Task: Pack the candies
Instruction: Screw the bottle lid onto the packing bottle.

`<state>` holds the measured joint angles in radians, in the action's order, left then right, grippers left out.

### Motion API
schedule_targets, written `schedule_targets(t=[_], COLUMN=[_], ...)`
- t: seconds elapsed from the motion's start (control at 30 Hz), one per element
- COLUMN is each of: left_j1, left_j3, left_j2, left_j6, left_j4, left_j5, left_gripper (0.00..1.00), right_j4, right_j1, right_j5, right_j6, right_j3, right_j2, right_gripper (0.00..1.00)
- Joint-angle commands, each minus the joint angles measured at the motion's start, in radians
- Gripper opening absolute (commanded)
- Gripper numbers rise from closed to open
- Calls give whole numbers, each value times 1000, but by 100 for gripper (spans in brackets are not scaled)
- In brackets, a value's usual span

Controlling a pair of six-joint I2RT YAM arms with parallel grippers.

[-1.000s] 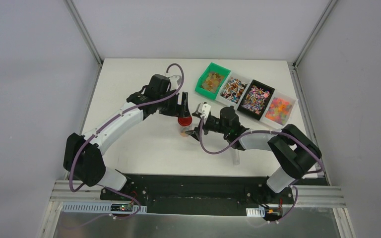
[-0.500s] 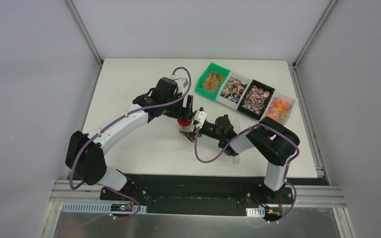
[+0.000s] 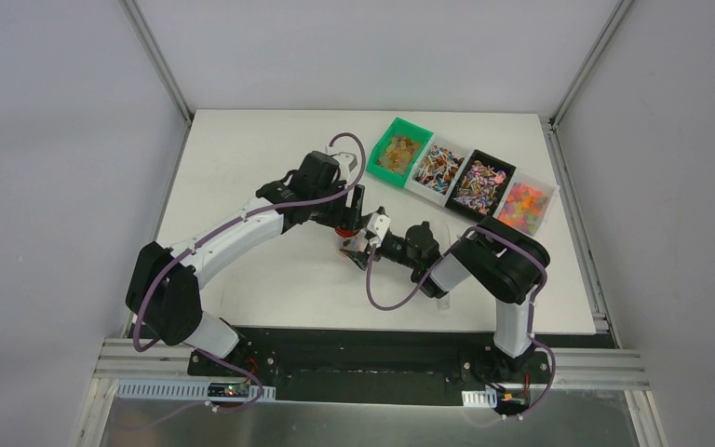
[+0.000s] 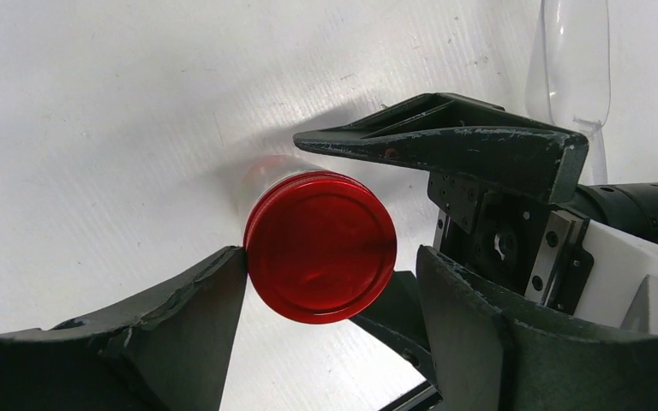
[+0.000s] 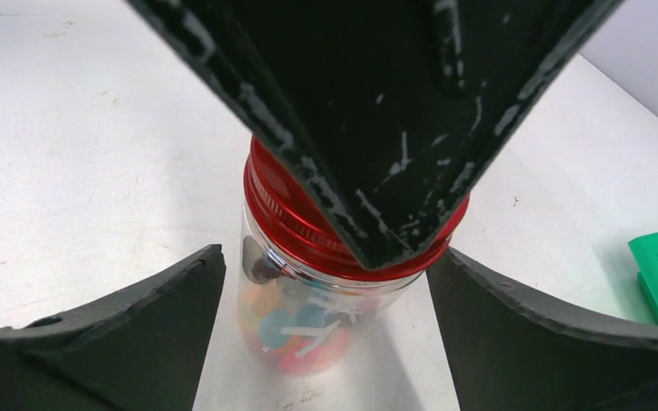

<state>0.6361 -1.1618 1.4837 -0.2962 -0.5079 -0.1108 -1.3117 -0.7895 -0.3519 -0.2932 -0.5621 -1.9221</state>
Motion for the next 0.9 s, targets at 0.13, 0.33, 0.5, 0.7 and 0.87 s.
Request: schedule_targets(t=[0.13, 0.33, 0.5, 0.7, 0.87], left_j1=[15, 14, 14, 14, 15], left_j3=[7, -21, -57, -75, -98], left_j2=[-17, -42, 2, 45, 80], left_j6=[35, 19, 43, 56, 73], left_j4=[19, -12, -25, -28, -62], left_j5=[17, 87, 70, 10, -4], left_gripper=[79, 88, 82, 71, 72], right_j4=[-89, -110, -116, -117, -117], right_j1=[19, 30, 32, 32, 31], right_j5=[-39, -98, -110, -128, -134], right_j6=[9, -7, -10, -29, -36], right_j3=[-21, -18, -14, -15, -13], right_j2=[-25, -32, -46, -55, -58], right_gripper=[81, 77, 76, 74, 75])
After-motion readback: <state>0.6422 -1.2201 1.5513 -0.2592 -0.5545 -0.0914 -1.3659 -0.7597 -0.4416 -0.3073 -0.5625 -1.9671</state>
